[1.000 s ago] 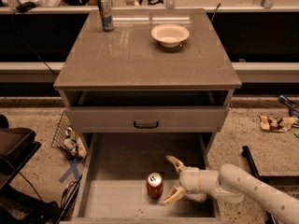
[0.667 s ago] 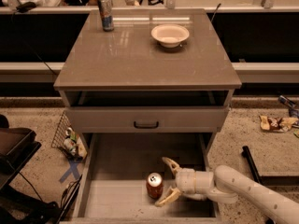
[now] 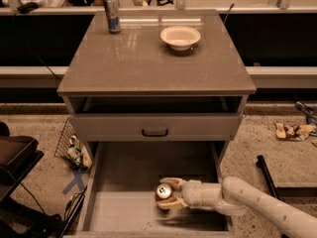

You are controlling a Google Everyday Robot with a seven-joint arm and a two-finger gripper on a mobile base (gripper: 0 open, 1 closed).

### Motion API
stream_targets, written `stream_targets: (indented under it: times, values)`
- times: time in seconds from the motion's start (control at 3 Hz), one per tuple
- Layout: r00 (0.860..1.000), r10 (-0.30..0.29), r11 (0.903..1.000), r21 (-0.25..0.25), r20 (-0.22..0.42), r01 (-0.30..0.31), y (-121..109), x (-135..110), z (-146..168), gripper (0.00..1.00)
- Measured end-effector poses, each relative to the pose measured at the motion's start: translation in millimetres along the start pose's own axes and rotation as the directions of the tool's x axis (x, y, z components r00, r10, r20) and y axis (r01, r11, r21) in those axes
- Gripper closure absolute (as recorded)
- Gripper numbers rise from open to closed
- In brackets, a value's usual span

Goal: Pick coke can from middle drawer and place on counter

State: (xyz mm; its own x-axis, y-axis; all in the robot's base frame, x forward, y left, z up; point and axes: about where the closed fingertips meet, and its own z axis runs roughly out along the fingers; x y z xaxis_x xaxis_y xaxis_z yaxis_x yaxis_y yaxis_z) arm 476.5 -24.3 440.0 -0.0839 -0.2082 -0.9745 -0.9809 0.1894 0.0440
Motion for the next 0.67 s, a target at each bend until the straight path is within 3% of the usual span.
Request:
stream_targets:
  times: [0.33,0.67]
  values:
    - [1.000,0.000,1.0000,-0.005,0.002,0.000,1.2,-0.6,2.5,0.72]
    - [1.000,0.000,1.0000,-0.008,0.003,0.000,1.9,-1.0,4.0,0.95]
